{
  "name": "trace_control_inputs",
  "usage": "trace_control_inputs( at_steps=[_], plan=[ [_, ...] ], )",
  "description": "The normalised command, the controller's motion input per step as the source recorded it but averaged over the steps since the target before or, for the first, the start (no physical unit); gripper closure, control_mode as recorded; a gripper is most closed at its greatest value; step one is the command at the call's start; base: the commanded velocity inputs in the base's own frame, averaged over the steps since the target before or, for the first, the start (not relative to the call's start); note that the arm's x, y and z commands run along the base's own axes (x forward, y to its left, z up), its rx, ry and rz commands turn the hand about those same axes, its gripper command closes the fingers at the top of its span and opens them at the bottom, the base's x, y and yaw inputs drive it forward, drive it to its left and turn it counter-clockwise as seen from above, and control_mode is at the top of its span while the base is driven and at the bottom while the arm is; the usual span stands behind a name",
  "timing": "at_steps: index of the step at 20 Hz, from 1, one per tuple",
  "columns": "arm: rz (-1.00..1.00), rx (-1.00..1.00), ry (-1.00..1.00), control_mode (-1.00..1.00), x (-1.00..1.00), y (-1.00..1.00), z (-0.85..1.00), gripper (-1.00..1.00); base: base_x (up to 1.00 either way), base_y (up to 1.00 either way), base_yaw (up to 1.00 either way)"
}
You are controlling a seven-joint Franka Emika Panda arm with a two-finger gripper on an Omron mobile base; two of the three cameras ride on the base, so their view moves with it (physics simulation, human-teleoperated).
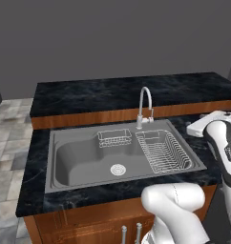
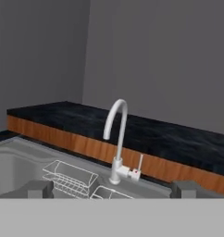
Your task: Soak the sponge with water for a few seconds and then drop it inside the sink.
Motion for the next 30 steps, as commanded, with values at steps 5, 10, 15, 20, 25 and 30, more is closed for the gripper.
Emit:
trace_control_inputs(
  at_steps=[5, 10, 15, 20, 25, 30],
  plan=[
    [0.18, 0.02, 0.00, -1.00, 0.26, 0.02, -0.20, -1.00, 0.00, 0.00, 0.00],
    [0.15, 0.00, 0.01, -1.00, 0.20, 0.00, -0.18, -1.00, 0.00, 0.00, 0.00],
    [0.09, 0.00, 0.01, -1.00, 0.25, 0.01, -0.18, -1.00, 0.00, 0.00, 0.00],
    [0.01, 0.00, 0.00, -1.00, 0.29, 0.13, 0.00, -1.00, 0.00, 0.00, 0.00],
    [0.00, 0.00, 0.00, -1.00, 0.25, 0.16, 0.00, -1.00, 0.00, 0.00, 0.00],
    [0.00, 0.00, 0.00, -1.00, 0.14, 0.14, -0.09, -1.00, 0.00, 0.00, 0.00]
  ],
)
